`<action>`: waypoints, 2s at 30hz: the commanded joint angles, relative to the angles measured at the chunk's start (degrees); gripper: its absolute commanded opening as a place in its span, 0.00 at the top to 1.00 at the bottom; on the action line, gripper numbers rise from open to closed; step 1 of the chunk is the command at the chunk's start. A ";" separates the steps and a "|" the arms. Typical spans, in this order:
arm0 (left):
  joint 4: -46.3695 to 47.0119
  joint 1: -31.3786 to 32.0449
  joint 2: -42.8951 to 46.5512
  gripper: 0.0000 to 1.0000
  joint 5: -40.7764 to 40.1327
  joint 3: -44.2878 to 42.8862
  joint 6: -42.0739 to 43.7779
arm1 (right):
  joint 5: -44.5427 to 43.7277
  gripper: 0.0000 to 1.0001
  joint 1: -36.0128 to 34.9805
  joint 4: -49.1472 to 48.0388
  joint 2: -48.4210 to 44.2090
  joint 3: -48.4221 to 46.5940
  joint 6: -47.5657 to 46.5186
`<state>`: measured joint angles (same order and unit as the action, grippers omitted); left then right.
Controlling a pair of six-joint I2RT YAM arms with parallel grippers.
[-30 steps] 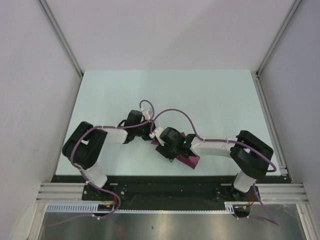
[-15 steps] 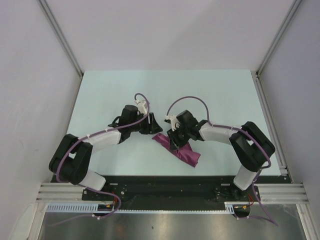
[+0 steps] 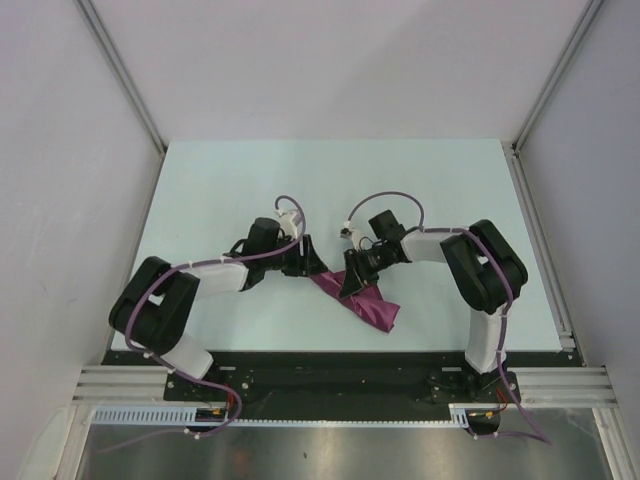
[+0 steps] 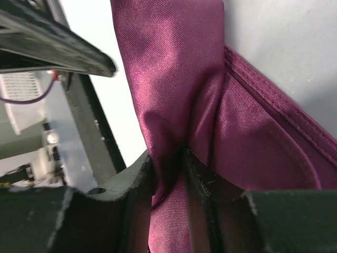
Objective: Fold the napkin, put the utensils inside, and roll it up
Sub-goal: Roll the napkin at the center of the board.
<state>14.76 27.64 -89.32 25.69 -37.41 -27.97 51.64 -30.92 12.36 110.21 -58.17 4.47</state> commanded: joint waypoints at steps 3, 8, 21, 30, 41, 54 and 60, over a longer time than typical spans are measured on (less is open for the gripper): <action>4.65 0.93 -3.66 0.46 3.13 -2.93 0.02 | 1.88 0.66 1.03 4.87 5.62 0.52 -1.22; 6.77 1.72 -5.86 0.80 4.89 -3.28 -1.30 | 1.54 0.60 1.74 5.04 5.10 -0.19 -0.78; 0.53 1.98 -12.72 1.00 3.57 -9.35 -4.38 | -23.37 0.37 1.39 4.08 -18.88 2.80 2.83; -2.72 1.89 -15.18 1.00 3.66 -11.63 -4.64 | -63.88 0.34 -23.03 2.06 -26.02 6.75 -7.53; -3.78 1.98 -15.54 1.00 4.28 -12.78 -4.29 | -78.17 0.33 -31.84 -1.46 -15.65 5.44 -12.82; -5.09 1.63 -14.22 0.60 4.37 -15.67 -3.24 | -66.60 0.35 -25.34 1.26 -11.78 3.95 -9.66; -7.90 -0.30 -10.62 0.49 0.77 -16.38 -1.48 | -56.04 0.42 -19.36 1.70 -11.78 3.42 -7.46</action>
<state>8.80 28.82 -103.92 28.64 -52.23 -31.75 -12.64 -53.41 12.16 97.10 -53.82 -5.39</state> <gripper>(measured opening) 0.491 0.617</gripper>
